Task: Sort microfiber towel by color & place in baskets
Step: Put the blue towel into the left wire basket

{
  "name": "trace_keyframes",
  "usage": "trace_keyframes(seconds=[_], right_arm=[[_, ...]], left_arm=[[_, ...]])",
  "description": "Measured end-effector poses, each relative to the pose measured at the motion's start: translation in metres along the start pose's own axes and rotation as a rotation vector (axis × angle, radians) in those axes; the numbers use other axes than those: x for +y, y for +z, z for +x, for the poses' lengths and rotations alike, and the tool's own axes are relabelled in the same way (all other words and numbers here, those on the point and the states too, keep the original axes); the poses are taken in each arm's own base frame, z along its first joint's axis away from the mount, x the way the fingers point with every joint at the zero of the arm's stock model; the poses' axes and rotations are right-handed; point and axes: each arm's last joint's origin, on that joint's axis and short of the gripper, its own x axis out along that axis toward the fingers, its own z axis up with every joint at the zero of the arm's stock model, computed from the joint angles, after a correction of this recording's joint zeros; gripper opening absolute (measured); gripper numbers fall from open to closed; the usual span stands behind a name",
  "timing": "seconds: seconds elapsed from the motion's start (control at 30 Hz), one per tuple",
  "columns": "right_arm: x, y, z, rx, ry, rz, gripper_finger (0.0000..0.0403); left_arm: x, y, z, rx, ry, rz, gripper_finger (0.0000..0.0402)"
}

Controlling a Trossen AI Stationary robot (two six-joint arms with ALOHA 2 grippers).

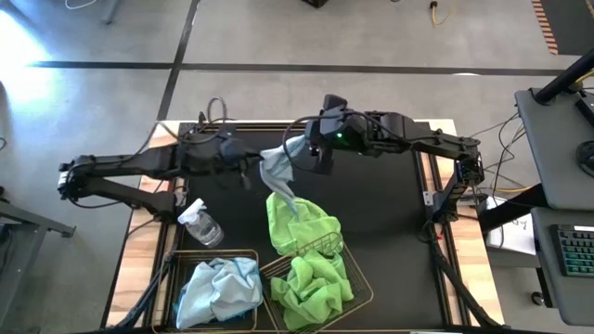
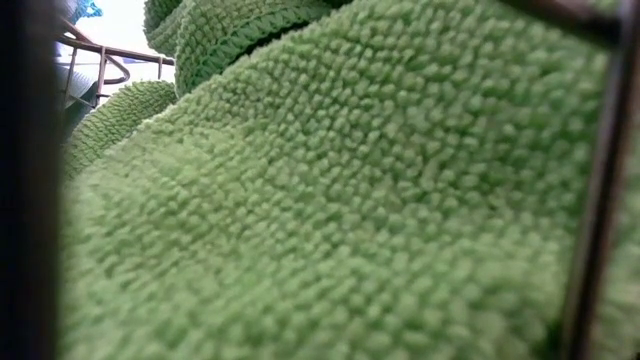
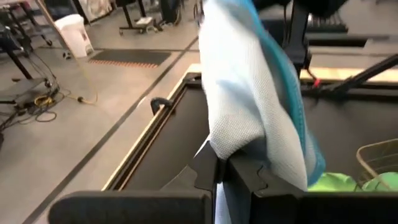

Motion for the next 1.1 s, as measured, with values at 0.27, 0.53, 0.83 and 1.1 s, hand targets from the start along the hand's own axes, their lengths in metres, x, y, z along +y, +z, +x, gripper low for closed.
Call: trace_keyframes(seconds=[0.27, 0.53, 0.83, 1.1], right_arm=[[0.001, -0.009, 0.0, 0.088, 0.019, -0.008, 0.0215], [-0.001, -0.011, 0.001, 0.103, 0.016, -0.005, 0.0215], [-0.001, -0.013, 0.001, 0.123, 0.019, 0.042, 0.0215], [0.0, -0.016, 0.0, 0.149, 0.024, 0.075, 0.0215]], left_arm=[[0.007, 0.011, -0.048, -0.132, -0.206, -0.098, 0.0], [-0.002, 0.016, -0.074, -0.174, -0.625, -0.209, 0.0], [-0.021, 0.018, -0.099, -0.154, -1.054, -0.209, 0.0], [-0.042, 0.021, -0.12, -0.183, -1.258, -0.168, 0.0]])
